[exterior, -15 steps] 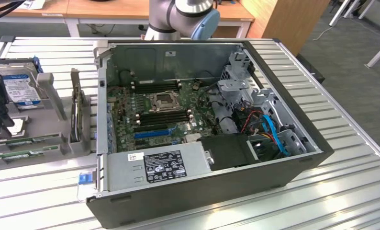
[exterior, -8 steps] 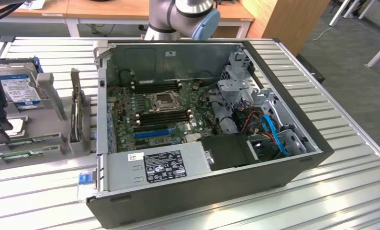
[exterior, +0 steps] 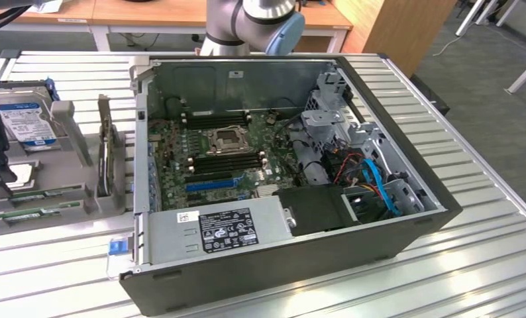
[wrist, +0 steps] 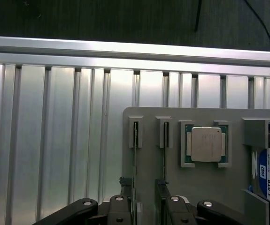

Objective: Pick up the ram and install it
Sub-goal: 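Pick up the ram and move it above insertion slot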

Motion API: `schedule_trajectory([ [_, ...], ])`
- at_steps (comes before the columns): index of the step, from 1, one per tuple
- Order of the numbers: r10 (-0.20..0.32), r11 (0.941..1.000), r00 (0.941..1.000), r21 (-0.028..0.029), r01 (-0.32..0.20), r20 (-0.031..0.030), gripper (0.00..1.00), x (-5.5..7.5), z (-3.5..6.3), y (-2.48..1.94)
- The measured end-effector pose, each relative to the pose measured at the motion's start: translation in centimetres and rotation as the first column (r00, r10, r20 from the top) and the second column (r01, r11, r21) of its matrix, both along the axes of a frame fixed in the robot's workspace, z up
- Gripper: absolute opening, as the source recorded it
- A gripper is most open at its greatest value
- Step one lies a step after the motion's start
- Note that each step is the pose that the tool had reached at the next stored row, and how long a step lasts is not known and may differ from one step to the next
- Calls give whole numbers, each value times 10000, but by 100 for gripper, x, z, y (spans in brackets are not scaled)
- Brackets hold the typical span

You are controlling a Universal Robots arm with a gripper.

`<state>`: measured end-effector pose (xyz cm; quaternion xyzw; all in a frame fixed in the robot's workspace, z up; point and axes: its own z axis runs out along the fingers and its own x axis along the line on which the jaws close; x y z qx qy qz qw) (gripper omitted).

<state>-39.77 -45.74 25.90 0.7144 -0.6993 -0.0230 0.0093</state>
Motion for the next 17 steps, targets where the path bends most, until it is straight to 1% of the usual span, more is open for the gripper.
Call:
schedule_trajectory([
  [4, 1, 10000, 10000, -1, -1, 0, 33, 0, 0, -1],
  [6, 1, 10000, 10000, 1, -1, 1, 33, 0, -15, -2],
  [17, 1, 10000, 10000, 0, -1, 1, 33, 0, -188, -12],
])
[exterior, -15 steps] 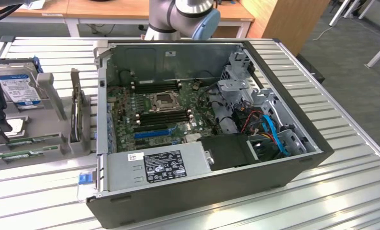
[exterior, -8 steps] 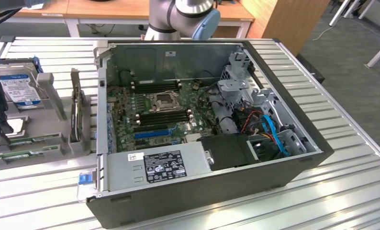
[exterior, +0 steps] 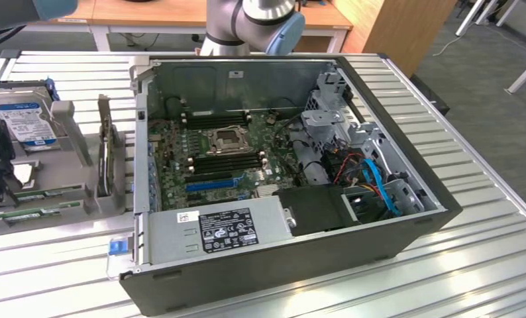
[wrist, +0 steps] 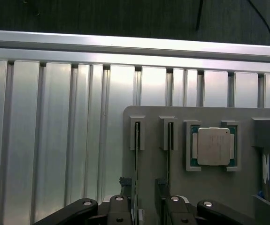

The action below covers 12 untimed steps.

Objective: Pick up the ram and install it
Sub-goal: 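Pick up the ram and move it above insertion slot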

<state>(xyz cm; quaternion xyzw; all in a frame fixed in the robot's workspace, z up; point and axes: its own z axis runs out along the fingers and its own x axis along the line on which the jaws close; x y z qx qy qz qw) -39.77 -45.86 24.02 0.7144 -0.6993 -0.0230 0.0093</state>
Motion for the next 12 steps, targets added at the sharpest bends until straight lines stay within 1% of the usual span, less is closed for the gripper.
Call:
schedule_trajectory([
  [4, 0, 10000, 10000, -1, 0, -2, 33, -1, -31, -2],
  [9, 0, 10000, 10000, 0, 0, 0, 33, 0, -32, -2],
  [12, 1, 10000, 10000, 0, -1, 0, 33, 0, -32, -12],
])
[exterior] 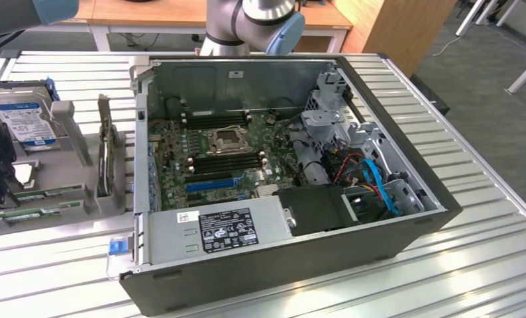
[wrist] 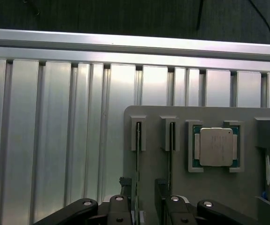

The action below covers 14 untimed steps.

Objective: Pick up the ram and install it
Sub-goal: 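Pick up the ram and move it above insertion slot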

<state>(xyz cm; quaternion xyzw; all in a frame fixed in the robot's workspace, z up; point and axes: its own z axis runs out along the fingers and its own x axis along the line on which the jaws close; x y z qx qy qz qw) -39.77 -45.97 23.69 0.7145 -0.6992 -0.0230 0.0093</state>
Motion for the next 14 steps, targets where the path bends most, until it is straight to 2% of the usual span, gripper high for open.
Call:
schedule_trajectory([
  [8, -1, 10000, 10000, 0, 1, 1, 33, -1, -5, -8],
  [14, 0, 10000, 10000, -1, 0, -1, 33, -1, -67, -12],
])
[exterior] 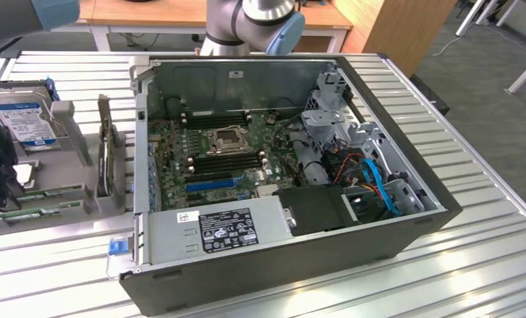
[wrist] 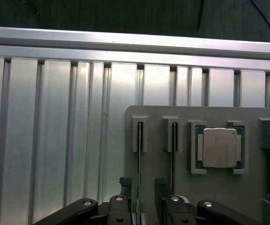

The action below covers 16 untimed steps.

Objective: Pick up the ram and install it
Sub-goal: 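Pick up the ram and move it above insertion slot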

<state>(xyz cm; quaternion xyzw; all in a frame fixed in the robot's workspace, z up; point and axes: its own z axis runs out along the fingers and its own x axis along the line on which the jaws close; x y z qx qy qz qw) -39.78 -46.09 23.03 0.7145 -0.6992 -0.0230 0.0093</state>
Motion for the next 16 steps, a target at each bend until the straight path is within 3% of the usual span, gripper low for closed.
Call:
schedule_trajectory([
  [16, -1, 10000, 10000, 0, 1, 0, 33, 0, -174, -25],
])
